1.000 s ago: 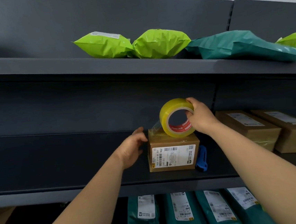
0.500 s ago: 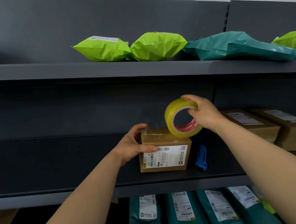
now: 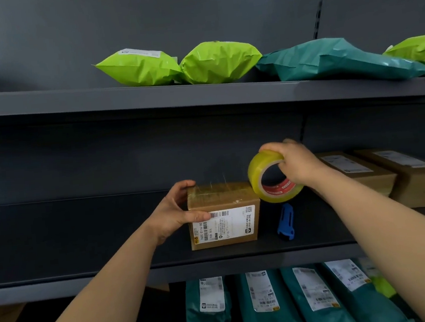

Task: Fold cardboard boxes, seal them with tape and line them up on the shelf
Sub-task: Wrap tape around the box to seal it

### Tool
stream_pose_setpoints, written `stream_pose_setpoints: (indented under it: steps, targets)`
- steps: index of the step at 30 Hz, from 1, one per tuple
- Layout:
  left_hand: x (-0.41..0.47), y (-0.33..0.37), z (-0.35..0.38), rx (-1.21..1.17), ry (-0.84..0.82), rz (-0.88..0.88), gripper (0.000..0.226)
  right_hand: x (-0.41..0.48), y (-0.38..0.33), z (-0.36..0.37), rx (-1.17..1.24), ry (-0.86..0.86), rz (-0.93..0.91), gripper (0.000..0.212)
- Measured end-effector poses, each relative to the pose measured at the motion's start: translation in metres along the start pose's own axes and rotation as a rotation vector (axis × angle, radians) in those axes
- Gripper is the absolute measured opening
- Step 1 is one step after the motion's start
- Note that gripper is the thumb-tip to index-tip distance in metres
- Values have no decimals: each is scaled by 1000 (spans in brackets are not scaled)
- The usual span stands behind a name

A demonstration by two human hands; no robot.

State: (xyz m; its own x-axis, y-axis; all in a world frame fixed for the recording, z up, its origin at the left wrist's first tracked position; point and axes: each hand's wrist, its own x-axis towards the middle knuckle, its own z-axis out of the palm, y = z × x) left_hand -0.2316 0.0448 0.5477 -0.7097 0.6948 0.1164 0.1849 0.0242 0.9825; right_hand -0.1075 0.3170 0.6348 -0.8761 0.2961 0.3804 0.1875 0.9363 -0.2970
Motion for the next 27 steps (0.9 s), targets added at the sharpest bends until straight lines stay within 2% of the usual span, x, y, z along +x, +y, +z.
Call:
stream_pose_setpoints:
  steps: [3, 12, 21, 27]
  targets:
    - [1, -2, -1, -9, -1, 2, 97, -7, 10, 7, -91, -43, 0, 60]
    - [4, -5, -3, -15, 19, -2, 86, -8, 23, 34, -75, -61, 57, 63]
    - [5, -8, -15, 12, 65, 10, 97, -3, 19, 49, -35, -95, 46, 61]
    - [8, -11, -19, 5, 100, 22, 89, 3, 16, 61, -49, -134, 52, 61]
